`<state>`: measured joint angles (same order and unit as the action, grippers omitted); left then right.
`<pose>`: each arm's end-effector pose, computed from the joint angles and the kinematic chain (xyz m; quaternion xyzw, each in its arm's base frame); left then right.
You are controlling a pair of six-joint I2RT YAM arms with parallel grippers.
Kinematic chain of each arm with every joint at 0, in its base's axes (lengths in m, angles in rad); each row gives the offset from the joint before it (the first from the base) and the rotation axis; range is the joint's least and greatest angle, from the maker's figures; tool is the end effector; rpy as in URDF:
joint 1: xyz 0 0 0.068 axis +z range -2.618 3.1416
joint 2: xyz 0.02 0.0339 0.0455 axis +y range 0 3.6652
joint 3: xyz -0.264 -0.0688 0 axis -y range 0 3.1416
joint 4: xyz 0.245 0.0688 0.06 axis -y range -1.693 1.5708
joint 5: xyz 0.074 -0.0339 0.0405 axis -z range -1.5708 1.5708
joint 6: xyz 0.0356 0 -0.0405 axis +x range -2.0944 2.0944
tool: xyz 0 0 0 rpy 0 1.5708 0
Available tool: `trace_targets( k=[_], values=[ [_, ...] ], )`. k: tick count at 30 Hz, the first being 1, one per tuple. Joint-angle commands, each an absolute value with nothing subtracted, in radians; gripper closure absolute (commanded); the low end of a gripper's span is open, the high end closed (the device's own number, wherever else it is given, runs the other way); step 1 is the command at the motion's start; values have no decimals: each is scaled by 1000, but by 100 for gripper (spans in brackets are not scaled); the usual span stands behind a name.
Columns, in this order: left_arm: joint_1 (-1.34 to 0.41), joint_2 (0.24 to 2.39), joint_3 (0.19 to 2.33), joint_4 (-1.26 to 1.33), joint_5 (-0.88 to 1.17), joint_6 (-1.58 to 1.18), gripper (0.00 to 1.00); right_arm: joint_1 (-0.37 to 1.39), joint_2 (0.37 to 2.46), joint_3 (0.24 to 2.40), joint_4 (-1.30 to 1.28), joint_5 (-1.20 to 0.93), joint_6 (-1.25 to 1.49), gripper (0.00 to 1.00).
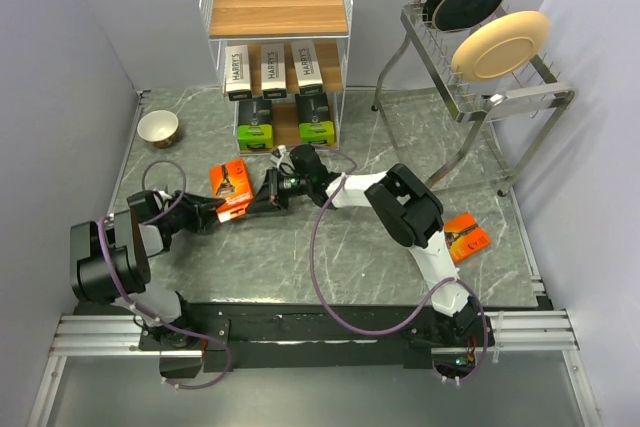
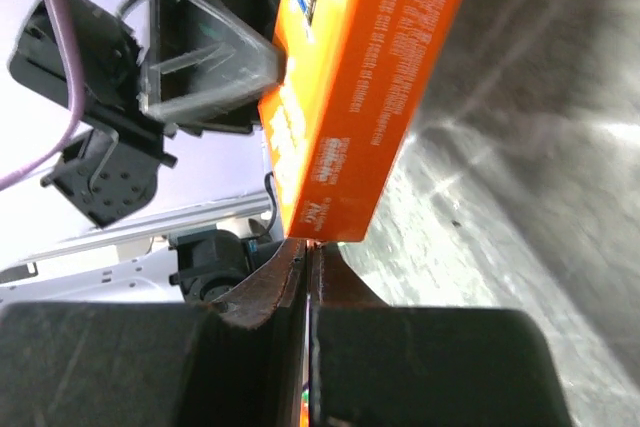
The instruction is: Place and organize the shaving razors onto the shelf
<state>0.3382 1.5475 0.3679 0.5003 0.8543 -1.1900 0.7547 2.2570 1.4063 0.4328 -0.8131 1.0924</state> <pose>0.2339 0.0538 0.1126 -0.4392 0.7165 -0.5025 0.2029 0.3348 0.3504 0.1332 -0.0831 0.7953 0.5993 0.0374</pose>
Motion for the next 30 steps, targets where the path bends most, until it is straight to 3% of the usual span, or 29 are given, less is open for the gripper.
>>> trace_targets(
  k=[1, 2, 6, 9, 15, 18, 22, 25, 30],
  values=[
    [330, 1482, 379, 523, 917, -1174, 70, 761, 2191, 1459, 401, -810, 1034, 94],
    [331, 1465, 386, 506, 917, -1164, 74, 758, 2186, 1463, 397, -814, 1023, 91],
    [333, 1417, 416, 477, 897, -1106, 81, 733, 2139, 1496, 303, -815, 939, 43],
    [353, 1381, 501, 340, 954, -941, 83, 659, 2073, 1488, 230, -853, 844, 30],
    [400, 1272, 621, 6, 1121, -758, 83, 464, 1944, 1477, -54, -960, 589, 24],
    [405, 1212, 728, -199, 1201, -569, 84, 405, 1896, 1465, -173, -970, 471, 15],
    [408, 1154, 854, -402, 1272, -442, 85, 327, 1864, 1460, -155, -940, 445, 13],
    [410, 1134, 906, -355, 1333, -520, 85, 321, 1836, 1450, -144, -930, 417, 11],
    [407, 1126, 998, -13, 1368, -827, 85, 299, 1829, 1463, -175, -911, 385, 10]
  ],
)
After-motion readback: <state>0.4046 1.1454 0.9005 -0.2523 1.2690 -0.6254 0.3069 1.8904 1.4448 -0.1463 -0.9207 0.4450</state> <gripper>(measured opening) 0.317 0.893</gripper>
